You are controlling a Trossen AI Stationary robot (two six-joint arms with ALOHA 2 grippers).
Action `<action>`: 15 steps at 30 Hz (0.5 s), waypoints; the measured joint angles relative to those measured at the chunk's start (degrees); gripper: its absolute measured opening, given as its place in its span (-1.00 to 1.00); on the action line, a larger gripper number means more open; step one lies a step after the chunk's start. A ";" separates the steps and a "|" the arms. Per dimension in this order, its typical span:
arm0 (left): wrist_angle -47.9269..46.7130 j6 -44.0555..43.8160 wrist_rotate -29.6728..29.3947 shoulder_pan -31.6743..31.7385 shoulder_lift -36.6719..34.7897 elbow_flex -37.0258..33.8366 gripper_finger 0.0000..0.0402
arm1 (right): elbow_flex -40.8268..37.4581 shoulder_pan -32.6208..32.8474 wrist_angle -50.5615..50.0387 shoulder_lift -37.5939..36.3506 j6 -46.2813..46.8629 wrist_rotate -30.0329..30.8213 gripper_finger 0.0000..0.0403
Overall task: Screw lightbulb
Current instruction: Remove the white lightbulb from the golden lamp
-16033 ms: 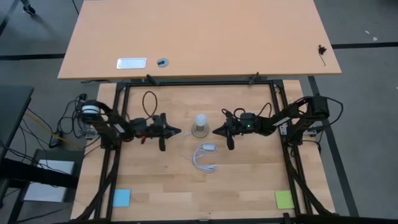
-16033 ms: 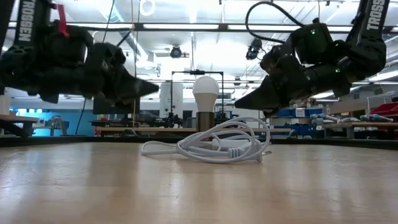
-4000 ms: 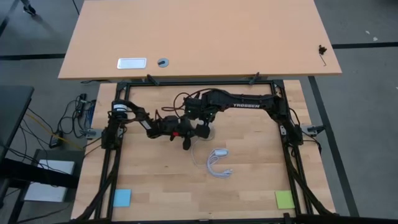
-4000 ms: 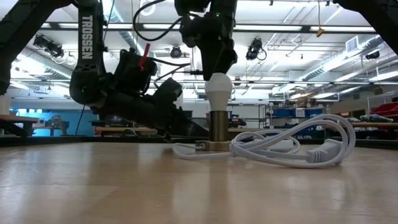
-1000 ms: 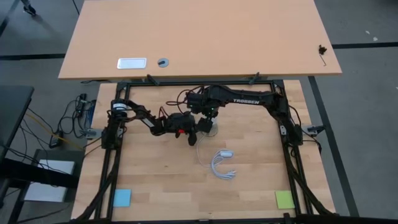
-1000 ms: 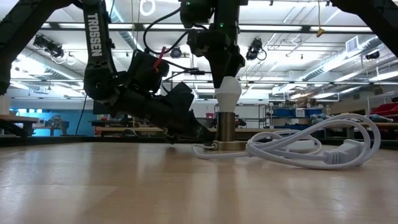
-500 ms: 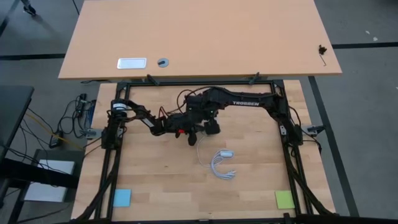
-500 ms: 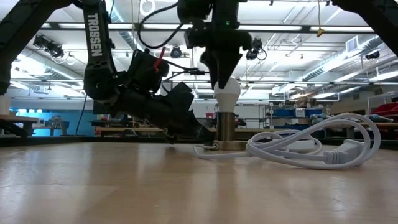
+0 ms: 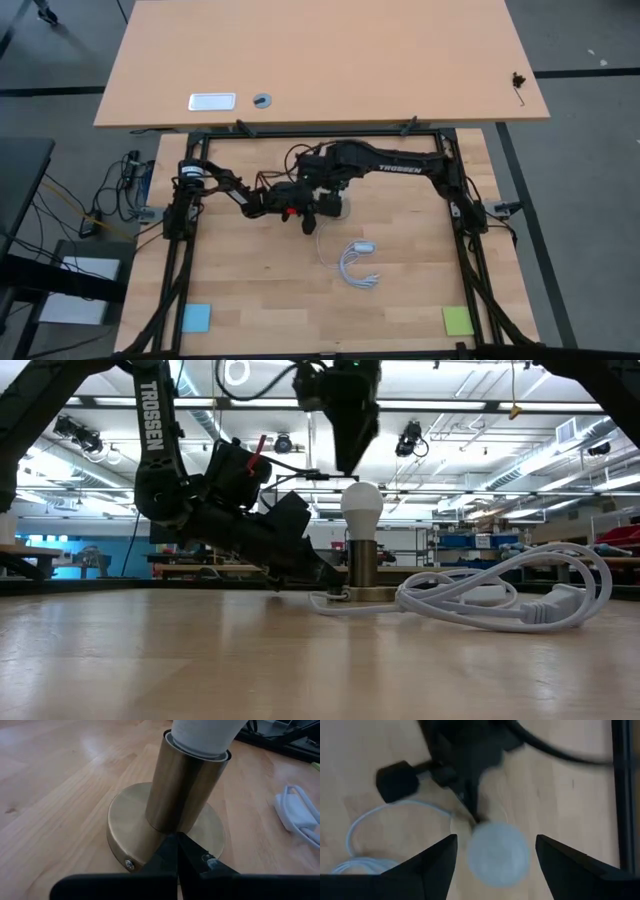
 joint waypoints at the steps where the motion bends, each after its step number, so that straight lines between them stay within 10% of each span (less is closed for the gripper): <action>1: -0.02 0.00 -0.01 -0.01 0.00 0.00 -1.00 | 0.23 -0.34 -1.32 -0.07 1.85 -0.33 0.38; 15: -0.09 0.46 0.62 0.00 0.02 0.02 -1.00 | -0.76 -2.39 -3.34 -0.20 3.42 -1.11 0.34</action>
